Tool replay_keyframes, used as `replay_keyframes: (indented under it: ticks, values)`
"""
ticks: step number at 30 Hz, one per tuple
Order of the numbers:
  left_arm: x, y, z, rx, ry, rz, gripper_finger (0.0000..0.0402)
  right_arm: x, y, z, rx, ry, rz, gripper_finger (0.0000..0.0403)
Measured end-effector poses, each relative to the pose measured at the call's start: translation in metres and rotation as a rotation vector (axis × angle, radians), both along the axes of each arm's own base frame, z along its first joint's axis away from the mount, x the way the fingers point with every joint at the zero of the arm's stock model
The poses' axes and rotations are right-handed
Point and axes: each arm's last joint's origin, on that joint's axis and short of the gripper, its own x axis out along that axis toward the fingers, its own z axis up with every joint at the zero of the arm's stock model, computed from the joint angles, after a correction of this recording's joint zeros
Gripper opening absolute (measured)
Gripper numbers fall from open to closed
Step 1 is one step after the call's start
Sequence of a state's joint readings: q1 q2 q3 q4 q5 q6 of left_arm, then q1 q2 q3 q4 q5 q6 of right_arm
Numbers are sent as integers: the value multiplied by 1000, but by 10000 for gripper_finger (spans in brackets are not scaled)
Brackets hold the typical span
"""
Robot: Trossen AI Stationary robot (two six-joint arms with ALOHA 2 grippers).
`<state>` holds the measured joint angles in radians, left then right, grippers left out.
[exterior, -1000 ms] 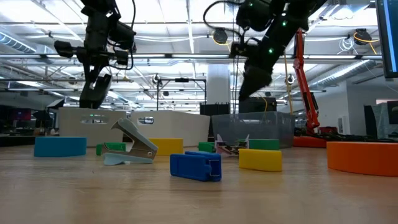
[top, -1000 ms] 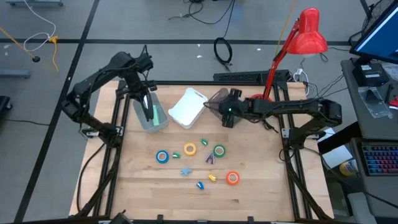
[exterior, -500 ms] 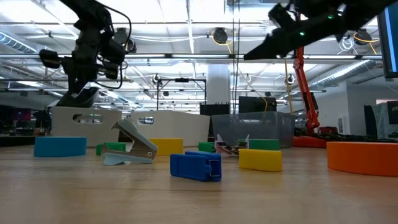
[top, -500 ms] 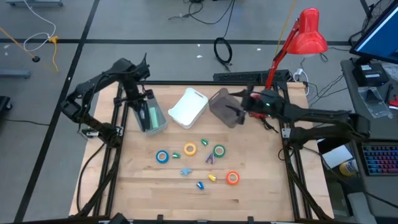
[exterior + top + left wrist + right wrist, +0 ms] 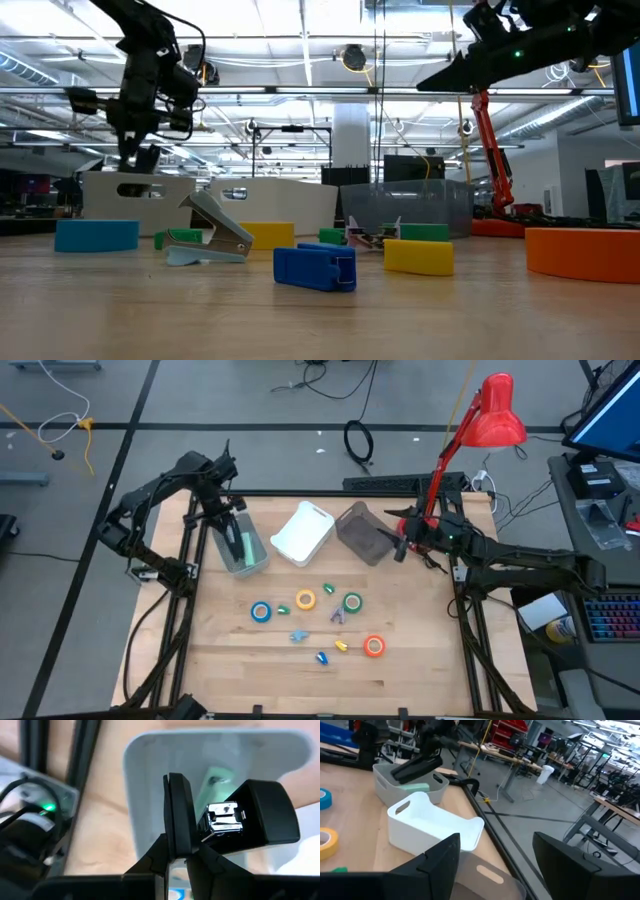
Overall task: Pick and place Stapler, Stapler remover, tape
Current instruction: Put the large black stapler into the gray bin
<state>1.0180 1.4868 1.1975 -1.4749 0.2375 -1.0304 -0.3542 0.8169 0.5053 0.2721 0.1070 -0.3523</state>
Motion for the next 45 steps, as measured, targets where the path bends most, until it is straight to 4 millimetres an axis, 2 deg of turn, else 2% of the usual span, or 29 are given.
replay_keyframes:
  ticks: [14, 24, 32, 45]
  values:
    - [-7, 8, -9, -74, 39, 17, 40, -1, 0, -6, 23, 63, 0, 242]
    - [3, 22, -35, -179, 31, -58, 40, -1, 0, -7, 24, 64, 0, 242]
    - [-1, 29, -44, -212, 55, -41, 40, -2, -1, -6, 15, 67, -53, 242]
    - [5, 38, -61, -212, 63, -71, 40, -2, -1, -6, 15, 67, -52, 242]
